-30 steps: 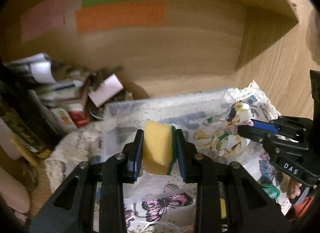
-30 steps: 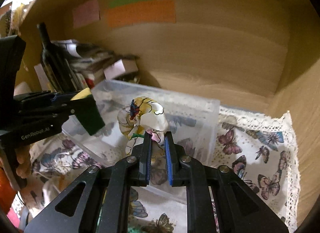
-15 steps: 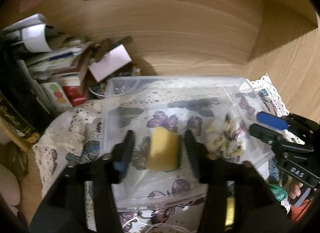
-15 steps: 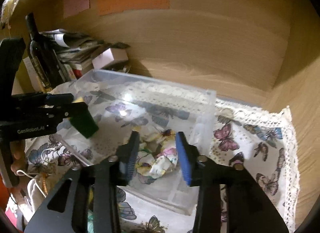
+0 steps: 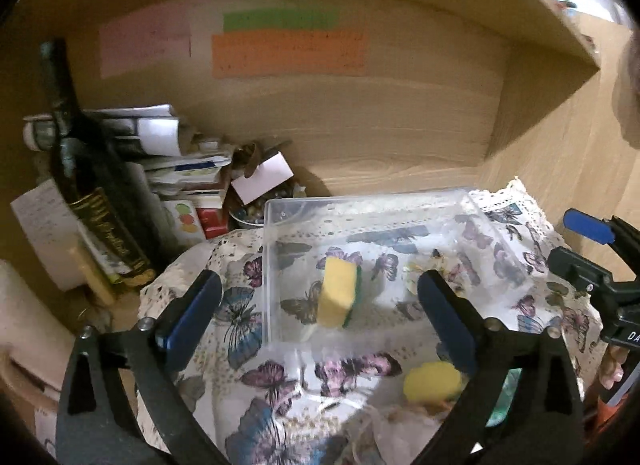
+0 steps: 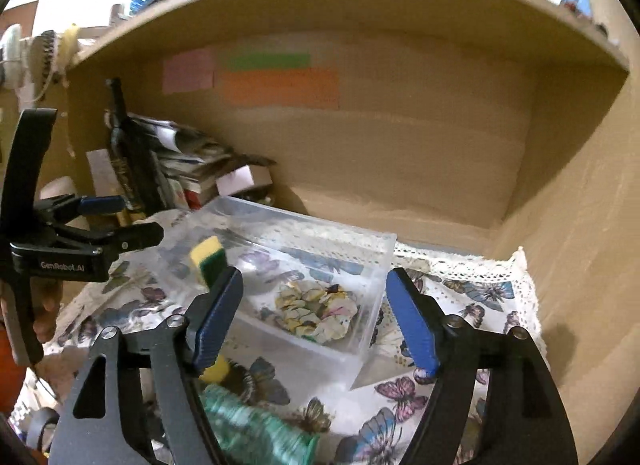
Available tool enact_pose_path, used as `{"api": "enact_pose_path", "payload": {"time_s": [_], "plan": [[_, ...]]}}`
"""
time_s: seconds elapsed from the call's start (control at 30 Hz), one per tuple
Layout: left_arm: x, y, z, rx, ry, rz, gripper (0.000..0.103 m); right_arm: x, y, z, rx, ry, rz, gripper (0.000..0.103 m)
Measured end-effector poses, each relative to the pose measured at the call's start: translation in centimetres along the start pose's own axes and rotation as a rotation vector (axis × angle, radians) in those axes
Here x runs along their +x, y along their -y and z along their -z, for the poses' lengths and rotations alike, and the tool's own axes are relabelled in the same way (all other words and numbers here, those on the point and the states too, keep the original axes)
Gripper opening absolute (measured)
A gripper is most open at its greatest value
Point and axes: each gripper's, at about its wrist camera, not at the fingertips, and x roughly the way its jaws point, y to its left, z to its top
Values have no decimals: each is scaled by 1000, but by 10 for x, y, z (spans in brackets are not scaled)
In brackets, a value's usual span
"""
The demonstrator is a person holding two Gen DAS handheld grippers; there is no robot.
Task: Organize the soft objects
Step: 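Drop the sponge and scrunchie into the clear box with both tools, then grasp the white cloth bag with the left tool while the right tool grasps the green sock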
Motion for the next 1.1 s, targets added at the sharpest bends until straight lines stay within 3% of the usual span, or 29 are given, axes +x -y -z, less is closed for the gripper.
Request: {"api": "enact_pose_path", "payload": {"time_s": [0.13,0.3,0.47,0.63,0.83,0.93,1.0,1.1], "plan": [[-24,8,12,15,22,-4,103,-21,-7,11,-13,34,3,83],[-45,30,36,64,40,0,103,-31,-13,28,-4,26,-17,83],[-50,44,58,57,16,42,103,-22,-17,52,17,-35,-42,83],[-41,54,82,51,-37,69,103,3,-18,78,57,-159,-90,83],[-22,53,107,16,-133,86,103,7,-18,95,107,-212,-151,89],[-23,51,113,7,-135,98,102,9,-19,102,105,-235,-156,90],[-26,50,116,2,-124,103,96,11,-20,106,106,-244,-160,90],[-27,45,119,-14,-126,133,73,11,-15,105,133,-251,-179,90]]}}
